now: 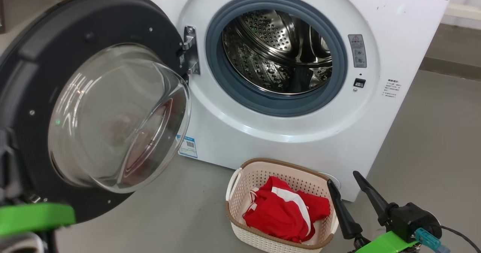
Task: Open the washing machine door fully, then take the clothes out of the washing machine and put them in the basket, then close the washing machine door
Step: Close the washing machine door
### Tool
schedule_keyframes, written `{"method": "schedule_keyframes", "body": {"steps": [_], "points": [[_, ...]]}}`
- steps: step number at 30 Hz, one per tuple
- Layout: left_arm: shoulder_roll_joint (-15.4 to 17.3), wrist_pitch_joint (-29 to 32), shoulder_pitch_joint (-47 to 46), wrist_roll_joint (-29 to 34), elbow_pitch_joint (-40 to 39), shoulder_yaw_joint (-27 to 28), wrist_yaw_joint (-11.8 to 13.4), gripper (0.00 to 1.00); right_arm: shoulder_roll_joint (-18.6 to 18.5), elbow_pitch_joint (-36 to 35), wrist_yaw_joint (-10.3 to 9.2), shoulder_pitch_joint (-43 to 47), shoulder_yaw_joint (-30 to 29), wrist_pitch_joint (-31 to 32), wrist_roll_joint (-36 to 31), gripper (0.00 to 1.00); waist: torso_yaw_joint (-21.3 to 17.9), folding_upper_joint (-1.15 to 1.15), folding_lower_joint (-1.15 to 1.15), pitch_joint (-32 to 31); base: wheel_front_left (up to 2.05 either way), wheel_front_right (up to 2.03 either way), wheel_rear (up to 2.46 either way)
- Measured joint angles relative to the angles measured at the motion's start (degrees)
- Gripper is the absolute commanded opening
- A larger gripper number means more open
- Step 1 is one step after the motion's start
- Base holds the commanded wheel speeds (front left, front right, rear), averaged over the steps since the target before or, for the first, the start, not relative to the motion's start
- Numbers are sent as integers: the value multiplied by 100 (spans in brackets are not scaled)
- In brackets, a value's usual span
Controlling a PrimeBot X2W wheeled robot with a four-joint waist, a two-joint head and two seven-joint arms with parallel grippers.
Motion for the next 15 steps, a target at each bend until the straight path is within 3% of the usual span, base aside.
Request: {"method": "schedule_keyframes", "body": {"steps": [5,10,15], "points": [[59,-3,-788,-706,599,610,-65,0,-48,-12,0,12,-23,0,-12,100,-72,0,0,45,0,0,0],[127,166,-1669,-1564,1828,1204,-209,0,-77,-9,0,20,-43,0,-19,100,-120,0,0,101,0,0,0],[246,357,-2416,-2043,3041,1480,-301,0,-86,-7,0,20,-45,0,-45,100,-139,0,0,148,0,0,0]]}}
